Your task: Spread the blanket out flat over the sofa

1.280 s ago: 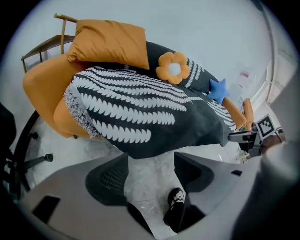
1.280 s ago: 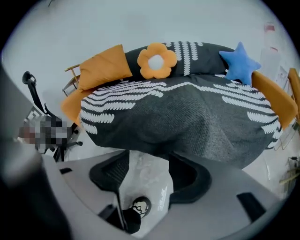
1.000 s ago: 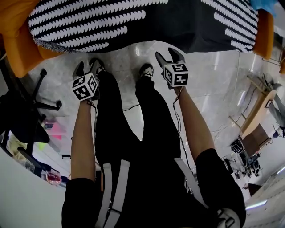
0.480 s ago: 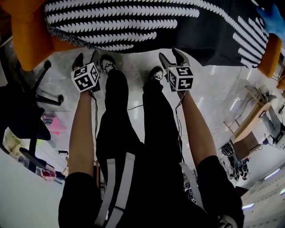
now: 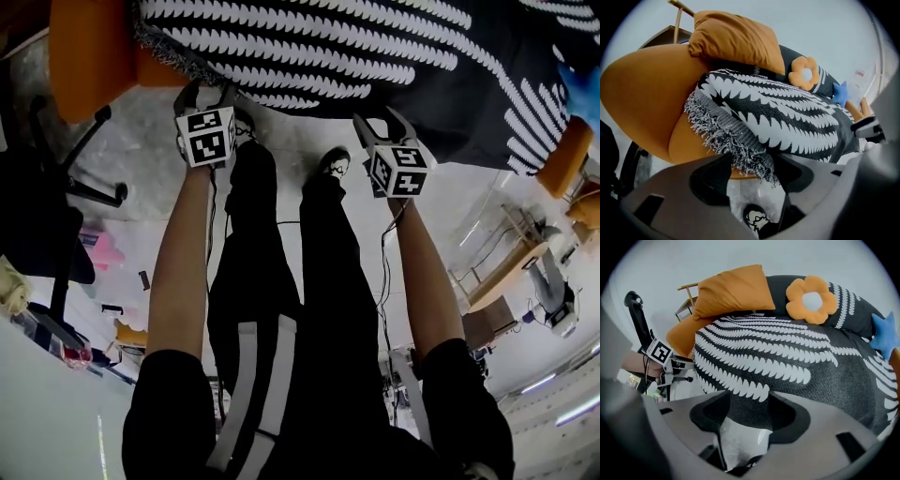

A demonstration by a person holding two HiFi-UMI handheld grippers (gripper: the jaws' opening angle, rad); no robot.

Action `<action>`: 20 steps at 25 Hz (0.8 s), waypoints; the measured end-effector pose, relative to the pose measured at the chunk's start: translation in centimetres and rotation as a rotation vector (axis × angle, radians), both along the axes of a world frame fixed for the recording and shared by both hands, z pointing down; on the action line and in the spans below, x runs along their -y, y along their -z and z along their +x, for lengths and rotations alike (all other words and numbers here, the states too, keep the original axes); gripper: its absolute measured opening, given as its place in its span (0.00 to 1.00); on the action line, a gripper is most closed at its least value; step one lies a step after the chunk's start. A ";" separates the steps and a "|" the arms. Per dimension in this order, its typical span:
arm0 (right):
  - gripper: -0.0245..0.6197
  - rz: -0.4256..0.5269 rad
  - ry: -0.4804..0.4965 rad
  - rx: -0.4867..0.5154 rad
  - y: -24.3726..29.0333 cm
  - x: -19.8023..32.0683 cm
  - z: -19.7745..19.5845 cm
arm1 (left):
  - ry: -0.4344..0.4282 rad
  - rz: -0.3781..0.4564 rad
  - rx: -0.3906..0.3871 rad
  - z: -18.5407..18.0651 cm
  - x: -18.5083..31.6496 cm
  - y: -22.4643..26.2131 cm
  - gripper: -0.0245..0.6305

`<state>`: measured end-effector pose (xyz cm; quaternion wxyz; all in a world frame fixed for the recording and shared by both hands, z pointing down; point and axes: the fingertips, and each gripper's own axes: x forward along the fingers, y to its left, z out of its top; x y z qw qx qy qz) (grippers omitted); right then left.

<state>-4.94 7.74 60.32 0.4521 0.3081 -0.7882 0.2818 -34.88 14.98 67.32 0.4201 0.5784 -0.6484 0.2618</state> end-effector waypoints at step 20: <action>0.43 0.015 0.106 -0.008 0.8 0.3 -4.0 | -0.064 -0.015 -0.040 0.2 0.2 -1.2 0.11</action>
